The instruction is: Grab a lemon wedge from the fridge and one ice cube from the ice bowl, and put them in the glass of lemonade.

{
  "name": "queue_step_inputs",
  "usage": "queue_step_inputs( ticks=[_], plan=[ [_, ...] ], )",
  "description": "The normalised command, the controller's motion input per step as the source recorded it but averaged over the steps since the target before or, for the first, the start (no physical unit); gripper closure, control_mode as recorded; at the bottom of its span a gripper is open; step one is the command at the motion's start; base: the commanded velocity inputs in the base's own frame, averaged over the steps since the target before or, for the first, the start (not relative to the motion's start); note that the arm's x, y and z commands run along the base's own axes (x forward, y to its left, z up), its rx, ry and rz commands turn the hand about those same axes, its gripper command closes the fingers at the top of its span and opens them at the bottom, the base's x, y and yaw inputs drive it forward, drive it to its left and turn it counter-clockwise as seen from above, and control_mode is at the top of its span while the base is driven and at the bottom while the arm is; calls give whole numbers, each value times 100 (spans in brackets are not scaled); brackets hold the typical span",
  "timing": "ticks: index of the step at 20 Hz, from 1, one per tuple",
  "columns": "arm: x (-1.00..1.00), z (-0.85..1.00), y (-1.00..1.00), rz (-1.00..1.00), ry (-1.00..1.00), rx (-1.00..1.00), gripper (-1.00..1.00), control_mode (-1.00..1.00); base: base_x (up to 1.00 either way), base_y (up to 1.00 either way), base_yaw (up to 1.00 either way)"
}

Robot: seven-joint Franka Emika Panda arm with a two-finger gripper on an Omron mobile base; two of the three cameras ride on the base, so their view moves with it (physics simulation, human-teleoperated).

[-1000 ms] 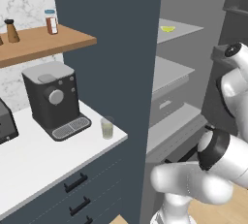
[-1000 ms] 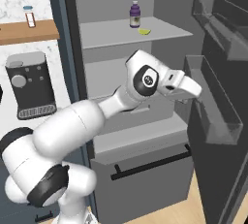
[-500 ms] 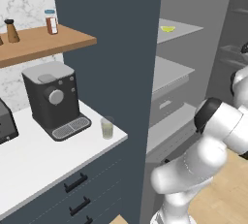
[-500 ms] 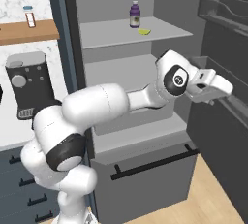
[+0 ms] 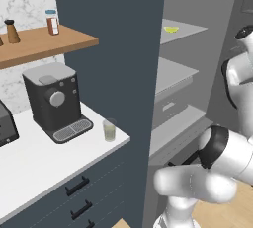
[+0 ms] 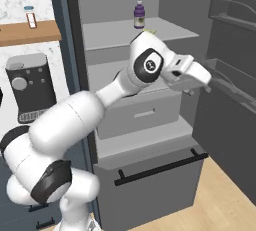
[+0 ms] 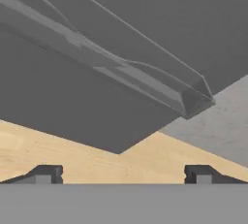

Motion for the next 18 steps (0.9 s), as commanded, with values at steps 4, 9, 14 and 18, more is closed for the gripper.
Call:
queue_step_inputs(
  ticks=[4, 9, 14, 18],
  plan=[
    [-3, 19, 100, 0, -15, 4, -100, -100, 0, 0, 0],
    [-2, 4, 85, 0, -30, 25, -100, -100, 0, 0, 0],
    [-7, -1, 65, 0, -34, 41, -100, -100, 0, 0, 0],
    [-7, -25, 80, 18, -12, 38, -100, -100, 0, 0, 0]
  ],
)
